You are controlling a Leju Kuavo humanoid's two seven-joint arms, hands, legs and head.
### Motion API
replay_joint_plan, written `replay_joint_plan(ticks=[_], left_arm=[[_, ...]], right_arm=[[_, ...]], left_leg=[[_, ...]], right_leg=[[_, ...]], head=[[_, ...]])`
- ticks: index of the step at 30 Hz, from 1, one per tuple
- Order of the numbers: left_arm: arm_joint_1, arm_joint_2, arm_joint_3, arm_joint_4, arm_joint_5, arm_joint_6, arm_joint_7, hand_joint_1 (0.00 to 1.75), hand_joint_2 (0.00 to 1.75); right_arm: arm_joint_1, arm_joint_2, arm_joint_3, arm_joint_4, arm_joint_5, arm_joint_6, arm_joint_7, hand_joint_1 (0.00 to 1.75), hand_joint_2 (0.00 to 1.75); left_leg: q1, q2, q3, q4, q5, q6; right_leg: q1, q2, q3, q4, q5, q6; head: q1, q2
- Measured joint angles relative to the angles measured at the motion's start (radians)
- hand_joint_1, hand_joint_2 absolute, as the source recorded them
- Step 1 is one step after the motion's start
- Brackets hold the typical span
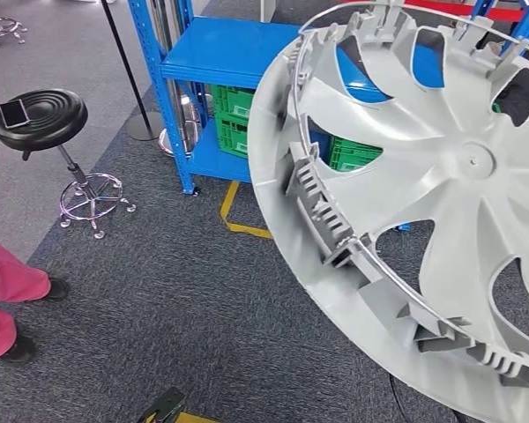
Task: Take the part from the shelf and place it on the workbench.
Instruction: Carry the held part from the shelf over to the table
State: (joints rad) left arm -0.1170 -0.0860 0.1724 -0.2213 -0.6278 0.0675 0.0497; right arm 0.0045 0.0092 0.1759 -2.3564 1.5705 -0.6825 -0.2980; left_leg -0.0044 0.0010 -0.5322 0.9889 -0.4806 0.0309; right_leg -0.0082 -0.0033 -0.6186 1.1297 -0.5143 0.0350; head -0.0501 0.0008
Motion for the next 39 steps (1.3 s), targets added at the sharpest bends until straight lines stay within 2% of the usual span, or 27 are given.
replay_joint_plan(ticks=[1, 2, 4, 7, 13, 18, 31, 39], left_arm=[[0.0, 0.0, 0.0, 0.0, 0.0, 0.0, -0.001, 0.0, 0.0], [-0.001, 0.0, 0.0, 0.0, -0.001, 0.0, -0.002, 0.0, 0.0], [-0.002, 0.0, 0.0, 0.0, -0.001, 0.0, -0.004, 0.0, 0.0], [-0.002, 0.0, 0.0, 0.0, -0.001, 0.0, -0.005, 0.0, 0.0], [-0.002, 0.0, 0.0, 0.0, -0.001, 0.0, -0.006, 0.0, 0.0], [-0.002, 0.0, 0.0, 0.0, -0.001, 0.0, -0.007, 0.0, 0.0], [-0.001, 0.0, -0.008, 0.0, -0.005, 0.0, -0.013, 0.0, 0.0], [-0.001, 0.0, -0.009, 0.0, -0.005, 0.001, -0.006, 0.0, 0.0]], right_arm=[[-0.001, 0.0, 0.0, 0.0, 0.0, 0.0, 0.0, 1.75, 1.75], [-0.002, 0.0, 0.0, 0.0, 0.0, 0.0, 0.0, 1.75, 1.75], [-0.002, 0.0, 0.001, 0.0, 0.0, 0.0, 0.002, 1.75, 1.75], [-0.002, 0.0, 0.0, 0.0, 0.0, 0.0, 0.004, 1.75, 1.75], [-0.002, 0.0, 0.001, 0.001, 0.001, 0.0, 0.004, 1.75, 1.75], [-0.002, 0.0, 0.001, 0.001, 0.001, 0.0, 0.004, 1.75, 1.75], [-0.001, 0.0, 0.001, 0.008, 0.0, 0.0, 0.002, 1.75, 1.75], [0.0, 0.0, 0.001, 0.015, 0.001, 0.0, -0.028, 1.75, 1.75]], left_leg=[[-0.002, 0.0, -0.004, 0.003, 0.002, -0.003], [-0.003, -0.001, -0.007, 0.005, 0.004, -0.007], [-0.007, -0.001, -0.016, 0.012, 0.006, -0.007], [-0.005, -0.002, -0.02, 0.012, 0.011, -0.001], [-0.002, -0.002, -0.021, 0.002, 0.022, -0.017], [-0.001, -0.002, -0.023, 0.001, 0.025, -0.022], [-0.002, -0.002, -0.027, 0.002, 0.026, -0.023], [-0.002, -0.002, -0.027, 0.002, 0.026, -0.023]], right_leg=[[0.001, 0.001, 0.044, -0.069, 0.014, -0.004], [0.003, 0.002, 0.073, -0.114, 0.02, -0.008], [0.005, 0.004, 0.088, -0.142, 0.02, -0.01], [0.007, 0.004, 0.082, -0.142, 0.023, -0.01], [0.011, 0.003, 0.077, -0.14, 0.029, -0.02], [0.011, 0.002, 0.075, -0.139, 0.03, -0.022], [0.009, 0.002, 0.072, -0.139, 0.032, -0.024], [0.009, 0.002, 0.071, -0.139, 0.033, -0.024]], head=[[0.0, 0.0], [-0.001, 0.0], [-0.001, 0.0], [-0.002, 0.0], [-0.002, 0.0], [-0.001, 0.0], [-0.001, 0.0], [-0.001, 0.0]])
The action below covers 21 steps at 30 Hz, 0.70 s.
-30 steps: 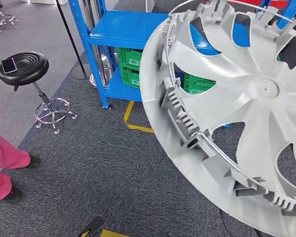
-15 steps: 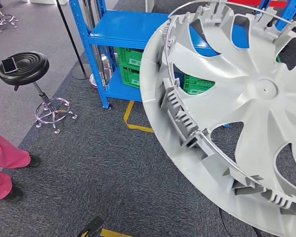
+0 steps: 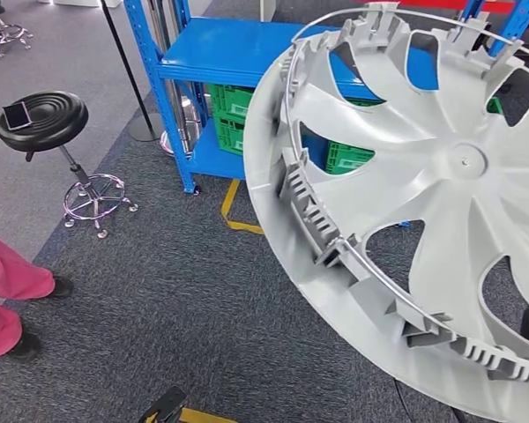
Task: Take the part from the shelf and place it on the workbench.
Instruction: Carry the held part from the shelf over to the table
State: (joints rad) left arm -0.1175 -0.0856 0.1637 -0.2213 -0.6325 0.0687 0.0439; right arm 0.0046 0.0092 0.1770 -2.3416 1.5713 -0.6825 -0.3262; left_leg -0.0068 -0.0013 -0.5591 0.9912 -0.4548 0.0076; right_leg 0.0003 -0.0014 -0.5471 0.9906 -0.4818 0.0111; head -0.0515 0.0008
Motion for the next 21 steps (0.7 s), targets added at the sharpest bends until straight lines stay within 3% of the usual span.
replay_joint_plan(ticks=[17, 21], left_arm=[[0.0, 0.0, 0.0, 0.0, 0.01, -0.025, -0.007, 0.0, 0.0], [0.0, 0.0, 0.0, 0.0, 0.012, -0.033, -0.007, 0.0, 0.0]], right_arm=[[-0.001, 0.0, 0.0, 0.002, 0.0, 0.0, -0.017, 1.75, 1.75], [-0.002, 0.0, 0.0, 0.003, 0.0, 0.0, -0.016, 1.75, 1.75]], left_leg=[[0.0, 0.0, 0.0, 0.0, 0.0, 0.0], [-0.003, 0.0, -0.004, 0.007, -0.003, 0.006]], right_leg=[[0.0, 0.0, 0.0, 0.0, 0.0, 0.0], [-0.002, -0.001, 0.0, -0.001, 0.003, 0.005]], head=[[0.0, 0.0], [0.0, 0.0]])
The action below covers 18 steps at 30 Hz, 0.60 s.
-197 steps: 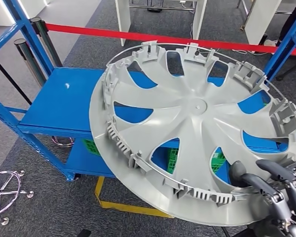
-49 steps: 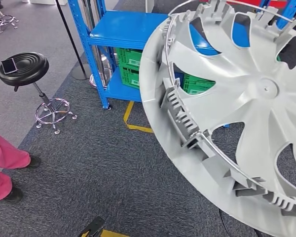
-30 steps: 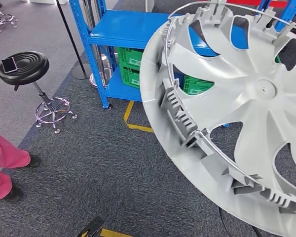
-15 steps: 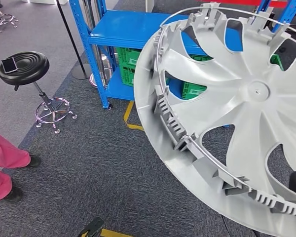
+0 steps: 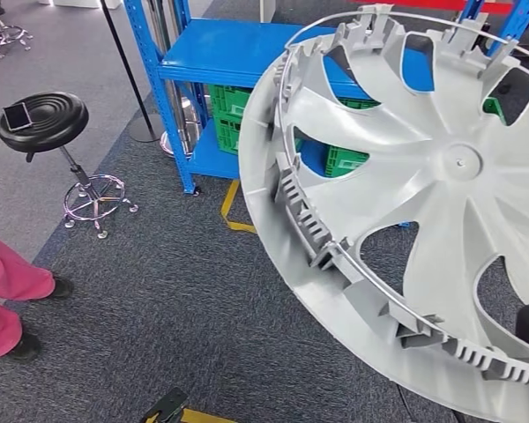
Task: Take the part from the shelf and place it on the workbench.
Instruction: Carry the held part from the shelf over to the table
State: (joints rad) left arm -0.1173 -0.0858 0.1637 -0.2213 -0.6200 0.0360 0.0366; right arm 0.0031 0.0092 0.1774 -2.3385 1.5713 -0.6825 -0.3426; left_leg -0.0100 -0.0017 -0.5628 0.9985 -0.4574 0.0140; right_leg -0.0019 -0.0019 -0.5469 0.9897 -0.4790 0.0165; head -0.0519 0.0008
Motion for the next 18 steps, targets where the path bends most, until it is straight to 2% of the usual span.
replay_joint_plan(ticks=[3, 6, 7, 8, 10, 11, 12, 13, 14, 15, 16, 18], left_arm=[[0.0, 0.0, 0.0, 0.0, 0.0, 0.0, 0.0, 0.0, 0.0], [0.0, 0.001, 0.0, 0.0, 0.0, 0.001, 0.0, 0.0, 0.0], [0.0, 0.001, 0.0, 0.0, 0.0, 0.002, 0.0, 0.0, 0.0], [0.0, 0.001, 0.0, 0.0, 0.0, 0.002, 0.0, 0.0, 0.0], [0.001, 0.0, 0.0, 0.0, 0.0, 0.003, 0.001, 0.0, 0.0], [0.002, 0.0, 0.0, 0.0, 0.0, 0.003, 0.001, 0.0, 0.0], [0.003, 0.0, 0.0, 0.0, 0.0, 0.003, 0.002, 0.0, 0.0], [0.005, 0.0, 0.0, 0.0, 0.0, 0.003, 0.002, 0.0, 0.0], [0.005, 0.0, 0.0, 0.0, 0.0, 0.003, 0.002, 0.0, 0.0], [0.006, 0.0, 0.0, 0.0, 0.0, 0.003, 0.002, 0.0, 0.0], [0.006, 0.0, 0.0, 0.0, 0.0, 0.003, 0.002, 0.0, 0.0], [0.005, 0.0, 0.0, 0.0, 0.0, 0.003, 0.002, 0.0, 0.0]], right_arm=[[0.0, 0.0, 0.002, 0.001, 0.0, 0.0, 0.001, 1.75, 1.75], [0.0, 0.0, 0.003, 0.002, 0.0, 0.0, 0.005, 1.75, 1.75], [-0.001, 0.0, 0.003, 0.002, 0.0, 0.0, 0.006, 1.75, 1.75], [-0.001, 0.0, 0.004, 0.003, 0.0, 0.0, 0.007, 1.75, 1.75], [-0.001, 0.0, 0.006, 0.004, -0.001, 0.0, 0.007, 1.75, 1.75], [0.0, 0.0, 0.007, 0.005, -0.001, 0.0, 0.007, 1.75, 1.75], [0.001, 0.0, 0.008, 0.006, -0.001, 0.0, 0.008, 1.75, 1.75], [0.001, 0.0, 0.008, 0.007, 0.0, 0.0, 0.008, 1.75, 1.75], [0.002, 0.0, 0.008, 0.007, 0.0, 0.0, 0.008, 1.75, 1.75], [0.002, 0.0, 0.009, 0.007, 0.0, 0.0, 0.009, 1.75, 1.75], [0.001, 0.0, 0.009, 0.007, 0.0, 0.0, 0.009, 1.75, 1.75], [0.001, 0.0, 0.01, 0.007, -0.001, 0.0, 0.009, 1.75, 1.75]], left_leg=[[-0.001, 0.0, -0.004, 0.0, -0.002, 0.009], [0.002, -0.002, 0.004, -0.017, -0.002, 0.026], [0.005, -0.003, 0.009, -0.022, -0.001, 0.03], [0.007, -0.003, 0.014, -0.024, 0.002, 0.032], [0.008, -0.003, 0.014, -0.025, 0.004, 0.031], [0.008, -0.003, 0.014, -0.024, 0.004, 0.03], [0.009, -0.003, 0.015, -0.024, 0.003, 0.027], [0.01, -0.003, 0.016, -0.024, 0.001, 0.024], [0.012, -0.004, 0.019, -0.023, 0.0, 0.02], [0.013, -0.004, 0.022, -0.023, -0.003, 0.016], [0.014, -0.005, 0.027, -0.022, -0.006, 0.01], [0.015, -0.006, 0.034, -0.025, -0.014, -0.005]], right_leg=[[-0.001, -0.001, 0.002, -0.001, 0.004, 0.005], [-0.002, -0.001, -0.008, 0.021, 0.014, 0.019], [-0.003, 0.0, -0.021, 0.043, 0.002, 0.022], [-0.003, 0.0, -0.04, 0.08, -0.024, 0.026], [-0.006, 0.001, -0.1, 0.199, -0.09, 0.032], [-0.008, 0.001, -0.129, 0.254, -0.113, 0.036], [-0.011, 0.001, -0.146, 0.281, -0.119, 0.039], [-0.013, 0.001, -0.144, 0.27, -0.107, 0.041], [-0.015, 0.001, -0.122, 0.221, -0.077, 0.042], [-0.017, 0.0, -0.085, 0.147, -0.041, 0.042], [-0.016, 0.0, -0.05, 0.077, -0.023, 0.039], [-0.011, 0.0, -0.008, -0.001, -0.034, 0.023]], head=[[0.0, 0.0], [0.001, 0.0], [0.001, 0.0], [0.002, 0.0], [0.002, 0.0], [0.003, 0.0], [0.003, 0.0], [0.002, 0.0], [0.003, 0.0], [0.003, 0.0], [0.003, 0.0], [0.002, 0.0]])
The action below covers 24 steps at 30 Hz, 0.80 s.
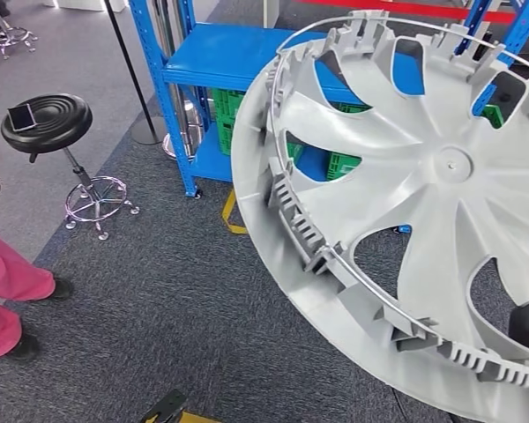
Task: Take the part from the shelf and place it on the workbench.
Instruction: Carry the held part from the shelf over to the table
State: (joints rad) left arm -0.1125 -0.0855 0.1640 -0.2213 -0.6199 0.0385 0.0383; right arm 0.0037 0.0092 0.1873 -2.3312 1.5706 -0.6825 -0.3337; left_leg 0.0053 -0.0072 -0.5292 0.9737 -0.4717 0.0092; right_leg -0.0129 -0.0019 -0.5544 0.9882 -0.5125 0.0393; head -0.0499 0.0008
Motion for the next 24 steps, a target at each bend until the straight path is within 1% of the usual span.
replay_joint_plan(ticks=[1, 2, 3, 4, 6, 7, 8, 10, 11, 12, 13, 14, 15, 16, 17, 18, 19, 20, 22, 24], left_arm=[[0.0, 0.0, 0.0, 0.0, 0.0, 0.0, 0.0, 0.0, 0.0], [0.0, -0.001, 0.0, 0.0, 0.0, 0.0, 0.0, 0.0, 0.0], [0.001, -0.001, 0.0, 0.0, 0.0, 0.0, 0.0, 0.0, 0.0], [0.001, -0.001, 0.0, 0.0, 0.0, 0.0, 0.0, 0.0, 0.0], [0.001, -0.001, 0.0, 0.0, 0.0, 0.0, 0.0, 0.0, 0.0], [0.001, -0.001, 0.0, 0.0, 0.0, 0.0, 0.0, 0.0, 0.0], [0.001, -0.001, 0.0, 0.0, 0.0, 0.0, 0.0, 0.0, 0.0], [0.003, -0.001, 0.0, 0.0, 0.0, 0.003, 0.0, 0.0, 0.0], [0.004, -0.001, 0.0, 0.0, 0.0, 0.005, 0.0, 0.0, 0.0], [0.006, -0.001, 0.0, 0.0, 0.0, 0.007, 0.0, 0.0, 0.0], [0.007, 0.0, 0.0, 0.0, 0.0, 0.009, 0.0, 0.0, 0.0], [0.008, 0.0, 0.0, 0.0, 0.0, 0.011, 0.0, 0.0, 0.0], [0.008, 0.001, 0.0, 0.0, 0.0, 0.012, 0.0, 0.0, 0.0], [0.007, 0.001, 0.0, 0.0, 0.0, 0.013, 0.0, 0.0, 0.0], [0.007, 0.0, 0.0, 0.0, 0.0, 0.013, 0.0, 0.0, 0.0], [0.007, 0.0, 0.0, 0.0, 0.0, 0.013, 0.0, 0.0, 0.0], [0.008, -0.001, 0.0, 0.0, 0.0, 0.013, 0.0, 0.0, 0.0], [0.009, -0.001, 0.0, 0.0, 0.0, 0.013, 0.0, 0.0, 0.0], [0.009, -0.002, 0.0, 0.0, 0.0, 0.015, -0.002, 0.0, 0.0], [0.007, -0.002, 0.0, 0.0, 0.0, 0.014, -0.003, 0.0, 0.0]], right_arm=[[0.0, 0.0, 0.0, 0.0, 0.0, 0.0, 0.001, 1.75, 1.75], [0.0, 0.0, 0.0, 0.0, 0.0, 0.0, 0.002, 1.75, 1.75], [0.0, 0.0, 0.0, 0.0, 0.0, 0.0, 0.002, 1.75, 1.75], [0.0, 0.0, 0.0, 0.0, 0.0, 0.0, 0.003, 1.75, 1.75], [0.0, 0.0, 0.0, 0.0, 0.0, 0.0, 0.003, 1.75, 1.75], [0.0, 0.0, 0.0, 0.0, 0.0, 0.0, 0.004, 1.75, 1.75], [0.0, 0.0, 0.0, 0.0, 0.0, 0.0, 0.005, 1.75, 1.75], [0.0, 0.0, 0.001, 0.0, 0.0, 0.0, 0.007, 1.75, 1.75], [0.001, 0.0, 0.002, 0.0, 0.0, 0.0, 0.008, 1.75, 1.75], [0.001, 0.0, 0.003, 0.0, 0.001, 0.0, 0.008, 1.75, 1.75], [0.001, 0.0, 0.003, 0.0, 0.001, 0.0, 0.008, 1.75, 1.75], [0.001, 0.0, 0.003, 0.0, 0.001, 0.0, 0.008, 1.75, 1.75], [0.001, 0.0, 0.003, 0.0, 0.001, 0.0, 0.008, 1.75, 1.75], [0.0, 0.0, 0.004, 0.0, 0.001, 0.0, 0.008, 1.75, 1.75], [0.0, 0.0, 0.004, 0.0, 0.001, 0.0, 0.008, 1.75, 1.75], [-0.001, 0.0, 0.005, 0.0, 0.001, 0.0, 0.009, 1.75, 1.75], [-0.001, 0.0, 0.005, 0.0, 0.001, 0.0, 0.008, 1.75, 1.75], [-0.001, 0.0, 0.005, 0.0, 0.001, 0.0, 0.008, 1.75, 1.75], [-0.001, 0.0, 0.005, 0.0, 0.001, 0.0, 0.008, 1.75, 1.75], [-0.002, 0.0, 0.005, 0.0, 0.0, 0.0, 0.008, 1.75, 1.75]], left_leg=[[0.001, 0.0, 0.002, 0.004, 0.003, -0.009], [0.002, 0.0, 0.004, 0.007, 0.006, -0.016], [0.002, 0.001, 0.006, 0.011, 0.011, -0.022], [0.002, 0.001, 0.006, 0.017, 0.018, -0.024], [0.002, 0.001, 0.007, 0.017, 0.017, -0.025], [0.003, 0.001, 0.008, 0.018, 0.016, -0.025], [0.003, 0.001, 0.008, 0.028, 0.006, -0.026], [0.005, 0.002, -0.065, 0.172, -0.074, -0.03], [0.007, 0.002, -0.105, 0.241, -0.105, -0.033], [0.009, 0.002, -0.139, 0.285, -0.116, -0.037], [0.011, 0.002, -0.132, 0.247, -0.081, -0.04], [0.015, 0.002, -0.111, 0.181, -0.034, -0.043], [0.016, 0.003, -0.089, 0.117, 0.001, -0.044], [0.016, 0.004, -0.073, 0.068, 0.018, -0.042], [0.015, 0.004, -0.065, 0.043, 0.027, -0.036], [0.013, 0.005, -0.064, 0.038, 0.023, -0.03], [0.012, 0.004, -0.064, 0.037, 0.025, -0.023], [0.011, 0.004, -0.065, 0.037, 0.033, -0.02], [0.009, 0.002, -0.065, 0.037, 0.032, -0.017], [0.007, 0.001, -0.065, 0.037, 0.029, -0.013]], right_leg=[[0.004, 0.001, 0.005, -0.009, -0.015, -0.012], [0.005, 0.002, 0.008, -0.012, -0.018, -0.022], [0.006, 0.003, 0.01, -0.015, -0.013, -0.028], [0.007, 0.004, 0.011, -0.017, -0.009, -0.032], [0.007, 0.004, 0.012, -0.017, -0.009, -0.033], [0.006, 0.004, 0.016, -0.017, -0.005, -0.035], [0.005, 0.001, 0.025, -0.018, 0.003, -0.04], [0.004, -0.004, 0.048, -0.019, 0.015, -0.051], [0.004, -0.006, 0.057, -0.02, 0.018, -0.054], [0.004, -0.006, 0.061, -0.019, 0.014, -0.054], [0.003, -0.005, 0.064, -0.019, 0.01, -0.051], [0.002, -0.004, 0.069, -0.018, 0.004, -0.047], [0.002, -0.004, 0.074, -0.017, -0.001, -0.041], [0.002, -0.004, 0.076, -0.015, -0.007, -0.034], [0.002, -0.004, 0.075, -0.013, -0.012, -0.027], [0.003, -0.005, 0.072, -0.01, -0.018, -0.021], [0.003, -0.005, 0.069, -0.009, -0.021, -0.023], [0.003, -0.005, 0.069, -0.009, -0.024, -0.029], [0.003, -0.006, 0.073, -0.012, -0.022, -0.044], [0.002, -0.006, 0.08, -0.017, -0.022, -0.046]], head=[[0.0, 0.0], [0.001, 0.0], [0.002, 0.0], [0.003, 0.0], [0.003, 0.0], [0.003, 0.0], [0.002, 0.0], [-0.003, 0.0], [-0.005, 0.0], [-0.007, 0.0], [-0.007, 0.0], [-0.007, 0.0], [-0.007, 0.0], [-0.008, 0.0], [-0.007, 0.0], [-0.007, 0.0], [-0.006, 0.0], [-0.005, 0.0], [-0.005, 0.0], [-0.005, 0.0]])
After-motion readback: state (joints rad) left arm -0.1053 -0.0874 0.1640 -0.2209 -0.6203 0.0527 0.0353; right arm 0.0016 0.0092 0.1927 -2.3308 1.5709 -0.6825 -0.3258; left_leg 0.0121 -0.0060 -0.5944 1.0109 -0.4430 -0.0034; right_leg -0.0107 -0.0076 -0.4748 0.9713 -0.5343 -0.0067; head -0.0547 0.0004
